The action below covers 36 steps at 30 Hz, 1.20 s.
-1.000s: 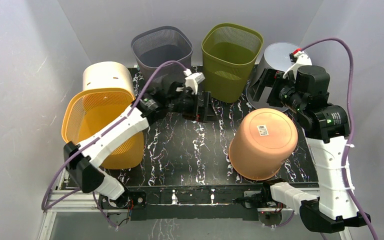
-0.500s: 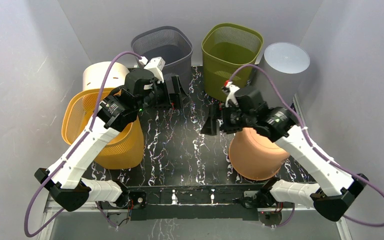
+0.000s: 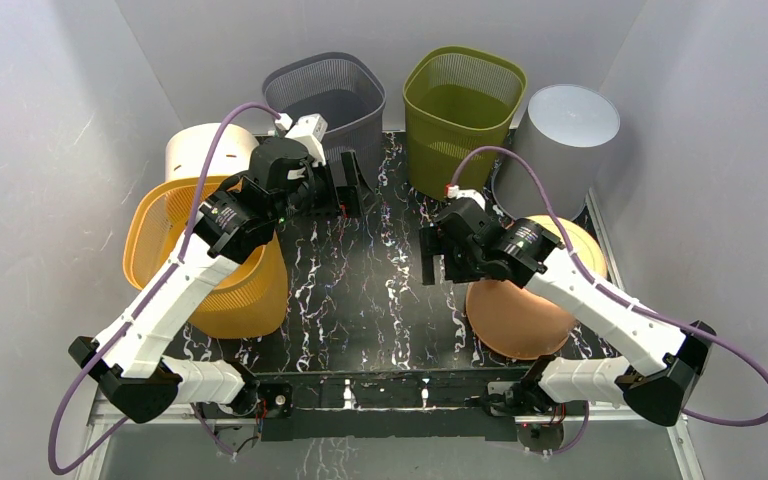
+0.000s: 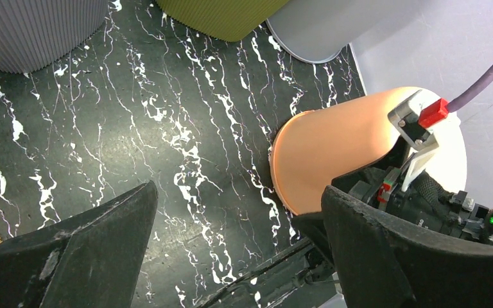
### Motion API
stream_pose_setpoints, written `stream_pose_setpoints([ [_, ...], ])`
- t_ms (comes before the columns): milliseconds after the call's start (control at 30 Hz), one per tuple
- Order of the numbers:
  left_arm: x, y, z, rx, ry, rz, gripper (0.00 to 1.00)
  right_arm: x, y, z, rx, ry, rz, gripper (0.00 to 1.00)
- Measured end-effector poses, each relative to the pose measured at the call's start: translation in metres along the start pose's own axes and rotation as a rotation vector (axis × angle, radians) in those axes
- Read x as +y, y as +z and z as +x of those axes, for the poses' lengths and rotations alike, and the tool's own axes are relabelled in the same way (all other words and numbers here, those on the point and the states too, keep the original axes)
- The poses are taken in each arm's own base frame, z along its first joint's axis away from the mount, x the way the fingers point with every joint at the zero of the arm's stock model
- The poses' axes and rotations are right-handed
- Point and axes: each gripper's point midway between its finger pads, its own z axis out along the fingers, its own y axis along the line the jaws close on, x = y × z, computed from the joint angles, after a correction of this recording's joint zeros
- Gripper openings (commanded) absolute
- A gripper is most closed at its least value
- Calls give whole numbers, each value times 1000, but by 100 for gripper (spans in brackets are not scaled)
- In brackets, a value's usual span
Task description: Turn the large container upside down
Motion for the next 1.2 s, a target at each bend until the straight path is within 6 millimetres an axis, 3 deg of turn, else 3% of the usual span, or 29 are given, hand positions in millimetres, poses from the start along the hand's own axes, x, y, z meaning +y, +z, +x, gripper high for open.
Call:
stream_pose_setpoints([
  [200,0,1,3,10,0,3,98,-54,-3,1,-22,61,254,98],
  [467,-4,4,11,48,13,34,98,-143,-13,-19,-44,246,489,98],
  [600,-4,13,22,97,22,48,98,-161,-16,-19,-34,262,530,98],
  [833,6,26,53,196,27,41,98,-144,-10,-30,-47,244,421,98],
  [1033,12,41,72,278,43,27,98,-93,-12,-66,-151,233,122,98],
  [1200,30,59,110,380,65,13,98,-54,-40,-97,-306,223,-106,98],
])
